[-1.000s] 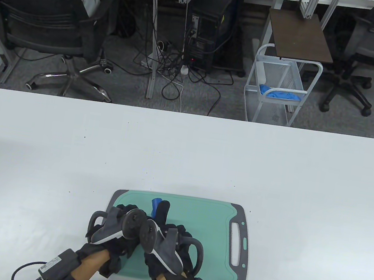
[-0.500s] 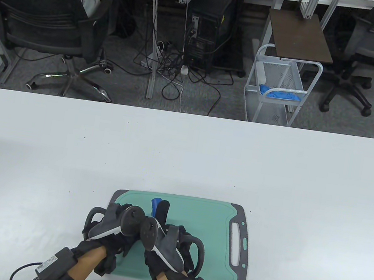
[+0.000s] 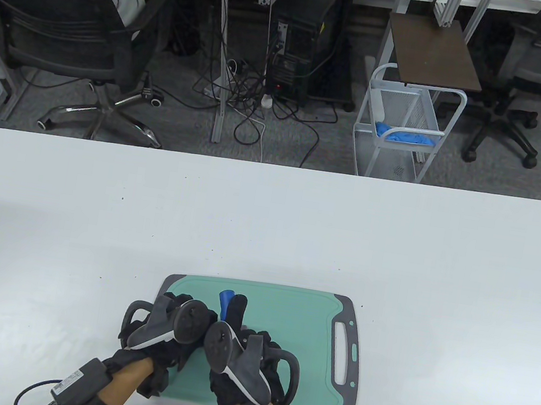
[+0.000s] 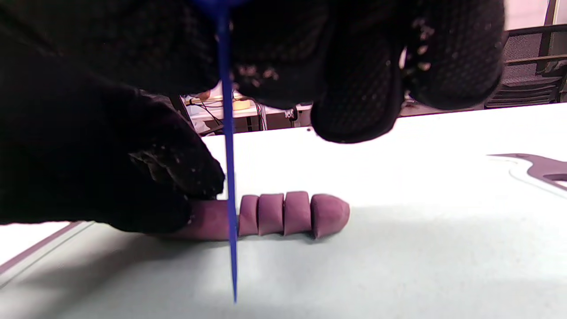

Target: Slice plasticine roll into thin flakes

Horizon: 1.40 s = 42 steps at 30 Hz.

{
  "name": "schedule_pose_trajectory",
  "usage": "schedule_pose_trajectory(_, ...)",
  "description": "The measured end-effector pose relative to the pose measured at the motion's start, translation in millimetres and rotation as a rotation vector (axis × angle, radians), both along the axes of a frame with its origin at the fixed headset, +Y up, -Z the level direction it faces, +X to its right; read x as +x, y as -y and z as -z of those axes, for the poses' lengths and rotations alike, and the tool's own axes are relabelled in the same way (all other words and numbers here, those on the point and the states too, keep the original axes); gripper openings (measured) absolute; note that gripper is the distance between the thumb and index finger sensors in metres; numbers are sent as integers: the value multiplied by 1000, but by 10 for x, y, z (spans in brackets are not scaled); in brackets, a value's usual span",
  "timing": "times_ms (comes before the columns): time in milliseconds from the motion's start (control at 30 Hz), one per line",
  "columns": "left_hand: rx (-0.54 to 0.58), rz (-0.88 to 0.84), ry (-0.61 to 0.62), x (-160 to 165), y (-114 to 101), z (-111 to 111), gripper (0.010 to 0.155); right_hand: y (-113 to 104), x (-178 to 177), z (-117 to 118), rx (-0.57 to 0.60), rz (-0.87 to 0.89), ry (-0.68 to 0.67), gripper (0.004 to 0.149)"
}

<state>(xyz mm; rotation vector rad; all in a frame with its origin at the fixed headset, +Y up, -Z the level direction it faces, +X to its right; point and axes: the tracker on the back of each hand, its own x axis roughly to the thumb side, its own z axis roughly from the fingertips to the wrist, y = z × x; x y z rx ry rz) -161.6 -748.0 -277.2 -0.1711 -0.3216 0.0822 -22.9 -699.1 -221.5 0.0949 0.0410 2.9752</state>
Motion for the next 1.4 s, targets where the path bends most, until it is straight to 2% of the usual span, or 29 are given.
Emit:
schedule_pose_trajectory(533, -1, -20, -7, -15, 3, 5, 51, -27, -12, -43, -38, 9, -20, 85)
schedule_pose_trajectory(1400, -25, -58, -27, -46, 9, 27, 49, 137, -89, 46, -22, -20, -41, 85)
